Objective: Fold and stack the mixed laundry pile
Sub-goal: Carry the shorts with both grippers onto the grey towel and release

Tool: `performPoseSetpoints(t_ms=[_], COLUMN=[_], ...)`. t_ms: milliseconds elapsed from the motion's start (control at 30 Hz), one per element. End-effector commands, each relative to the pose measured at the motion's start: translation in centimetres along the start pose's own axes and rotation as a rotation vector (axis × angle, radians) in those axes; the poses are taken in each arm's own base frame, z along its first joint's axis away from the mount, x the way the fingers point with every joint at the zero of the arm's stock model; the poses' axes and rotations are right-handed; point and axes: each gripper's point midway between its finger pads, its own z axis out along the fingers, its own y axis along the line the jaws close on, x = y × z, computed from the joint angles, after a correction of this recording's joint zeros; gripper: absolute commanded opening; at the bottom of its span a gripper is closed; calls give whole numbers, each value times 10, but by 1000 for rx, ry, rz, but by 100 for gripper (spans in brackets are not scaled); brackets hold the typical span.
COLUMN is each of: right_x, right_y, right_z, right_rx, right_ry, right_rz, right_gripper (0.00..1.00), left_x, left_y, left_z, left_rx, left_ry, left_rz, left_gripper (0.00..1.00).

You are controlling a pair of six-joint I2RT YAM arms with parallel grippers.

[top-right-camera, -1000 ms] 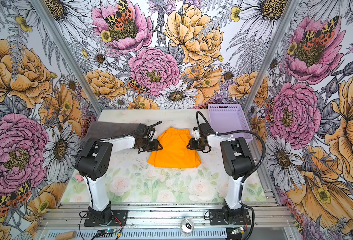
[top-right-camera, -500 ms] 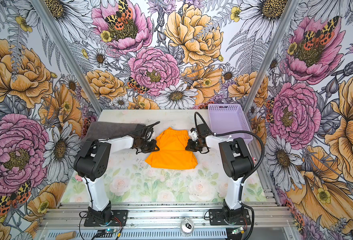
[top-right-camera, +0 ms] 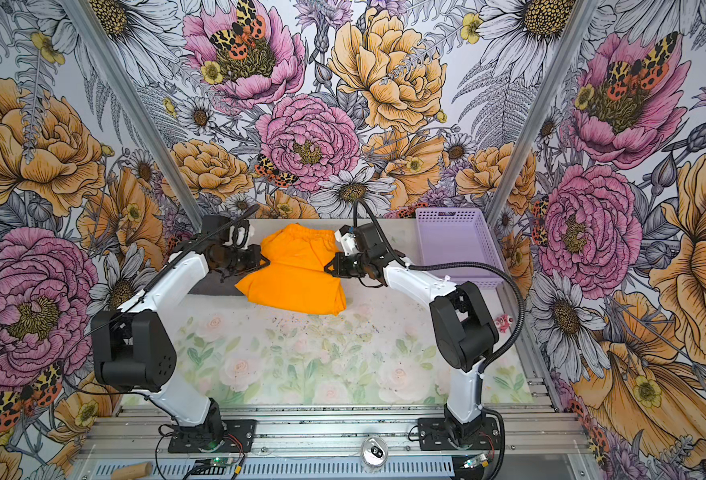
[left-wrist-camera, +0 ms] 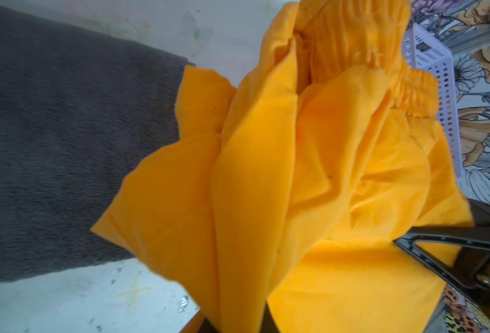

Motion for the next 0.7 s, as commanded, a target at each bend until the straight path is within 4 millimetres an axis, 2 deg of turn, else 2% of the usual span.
performPoseSetpoints(t_ms=[0, 133, 300, 433, 500, 533, 667], right_x=[-17, -23, -33, -43, -48, -51, -54], right_y=[25, 46, 60, 59, 57, 57, 58], right_z=[34, 82, 124, 148, 157, 162, 178], right_rx=[-46, -79, -125, -158, -168, -178, -224], right_ry=[-36, -30, -48, -62, -73, -75, -71], right_rz=[4, -10, -13, -9, -7, -5, 22], right_gripper=[0, 0, 0, 0, 0, 0, 0], left_x=[-22, -42, -58, -66, -73, -70, -76], left_y=[55, 103, 154, 188, 198, 211, 229], left_z=[-34, -57, -70, -72, -75, -62, -56], left_rx=[-195, -320, -436, -471, -469, -468, -473], left_ry=[-68, -130, -157, -170, -195, -171, -170], left_rz=[-7, -64, -118, -168, -185, -205, -229], left_gripper=[0, 0, 0, 0, 0, 0, 0])
